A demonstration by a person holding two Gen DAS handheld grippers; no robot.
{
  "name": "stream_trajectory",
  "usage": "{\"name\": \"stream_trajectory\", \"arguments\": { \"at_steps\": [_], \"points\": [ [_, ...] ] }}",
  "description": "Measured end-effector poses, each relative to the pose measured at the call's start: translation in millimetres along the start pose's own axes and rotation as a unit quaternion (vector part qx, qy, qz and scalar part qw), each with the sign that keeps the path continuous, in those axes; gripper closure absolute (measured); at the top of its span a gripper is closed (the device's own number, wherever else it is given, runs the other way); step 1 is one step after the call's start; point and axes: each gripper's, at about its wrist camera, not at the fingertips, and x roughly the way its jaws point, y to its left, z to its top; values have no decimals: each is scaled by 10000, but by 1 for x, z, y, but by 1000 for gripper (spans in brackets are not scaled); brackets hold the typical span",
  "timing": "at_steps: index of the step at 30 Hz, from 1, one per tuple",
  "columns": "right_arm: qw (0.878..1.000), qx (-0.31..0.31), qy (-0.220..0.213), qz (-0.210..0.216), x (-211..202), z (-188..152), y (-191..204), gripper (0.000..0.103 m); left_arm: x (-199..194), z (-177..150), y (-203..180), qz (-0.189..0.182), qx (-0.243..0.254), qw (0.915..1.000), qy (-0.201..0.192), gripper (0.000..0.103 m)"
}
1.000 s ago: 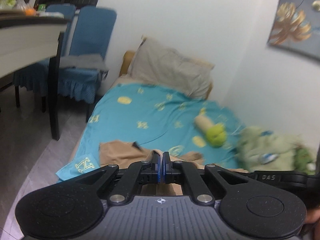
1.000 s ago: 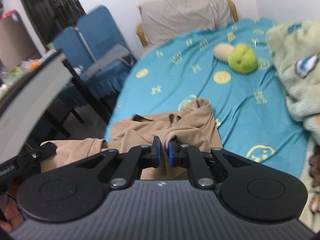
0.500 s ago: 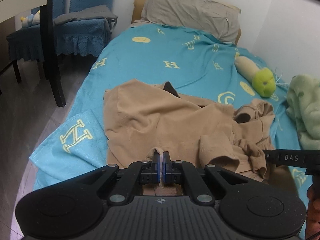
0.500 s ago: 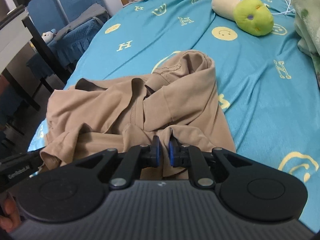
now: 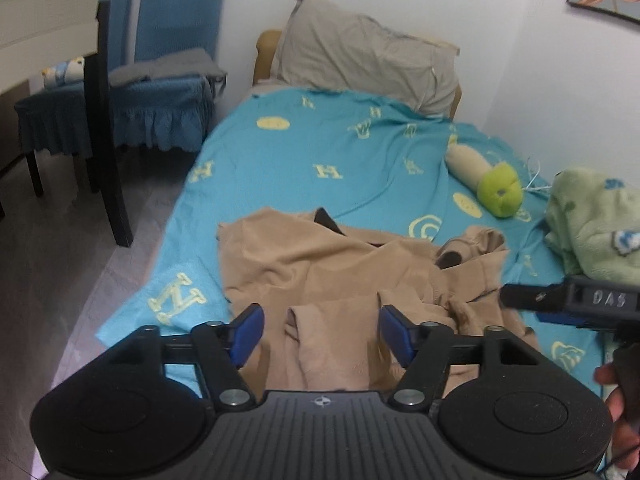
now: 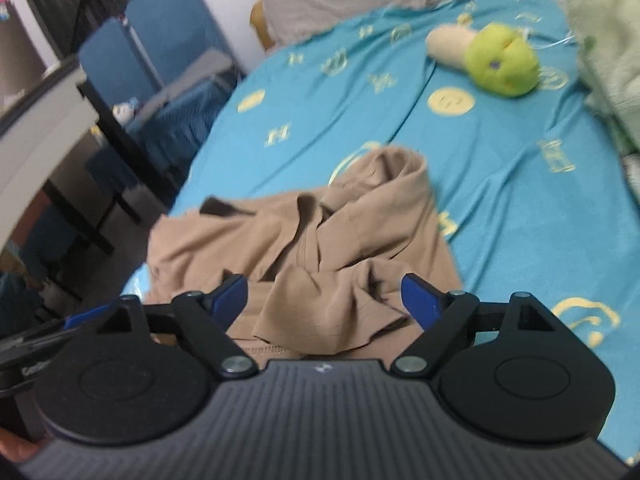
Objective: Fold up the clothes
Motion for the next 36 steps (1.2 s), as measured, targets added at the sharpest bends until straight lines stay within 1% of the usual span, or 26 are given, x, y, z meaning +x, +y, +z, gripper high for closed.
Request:
{"name": "stream_trajectory", "arguments": {
  "at_steps": [1,3,5,6,8,10,11,12,14,15,16,17,18,19,21,22,23,25,28,30,33,36],
  "points": [
    [9999,113,-91,-45,-9,-1,-4,18,-8,-3,2,-5,20,10000,-20,24],
    [9993,259,-221,-159,-24,-4,-12,18,-22,-8,5,-9,60,10000,-35,24],
    [9987,321,-286,-275,-34,-8,-18,18,-27,-15,6,17,110,9999,45,24],
    [9988,269,-235,-327,-35,-10,-20,18,-25,-19,5,48,147,9998,130,24],
    [9989,174,-104,-423,-34,-13,-22,25,-19,-24,3,85,237,9993,259,29],
    [9988,139,149,-439,-24,-18,-23,32,-9,-31,2,108,322,9987,378,33],
    [9985,136,264,-451,-18,-21,-25,32,-3,-34,1,131,347,9982,466,35],
    [9981,143,360,-481,-11,-25,-26,32,2,-37,1,126,350,9978,554,39],
    [9975,108,521,-475,0,-30,-27,34,11,-43,3,7,261,9974,678,43],
    [9973,90,572,-440,4,-31,-27,35,14,-45,2,-43,241,9972,703,47],
    [9974,59,603,-402,7,-33,-26,44,16,-46,1,-80,250,9972,703,51],
    [9972,-15,631,-389,10,-35,-23,52,18,-47,0,-116,259,9971,703,53],
    [9969,-118,663,-409,13,-37,-20,62,20,-48,-1,-152,267,9970,703,62],
    [9965,-228,672,-432,14,-39,-17,68,22,-49,-2,-188,276,9970,704,75],
    [9960,-380,623,-514,12,-41,-13,80,22,-50,-5,-149,316,9972,659,89],
    [9957,-440,598,-562,11,-42,-12,84,20,-51,-6,-124,328,9974,626,94],
    [9956,-456,568,-592,9,-42,-12,88,17,-50,-7,-117,328,9977,587,94],
    [9961,-385,490,-617,5,-41,-13,91,8,-47,-5,-119,242,9984,489,96],
    [9956,-432,375,-745,-1,-40,-13,93,-10,-39,-1,-186,-25,9994,296,96],
    [9946,-482,325,-865,-3,-40,-13,94,-17,-35,-1,-106,-72,9997,216,96],
    [9925,-490,312,-1080,0,-38,-15,96,-10,-38,-1,207,22,9992,351,96],
    [9923,-391,436,-1093,5,-39,-21,96,2,-41,2,339,31,9980,530,96]
  ]
}}
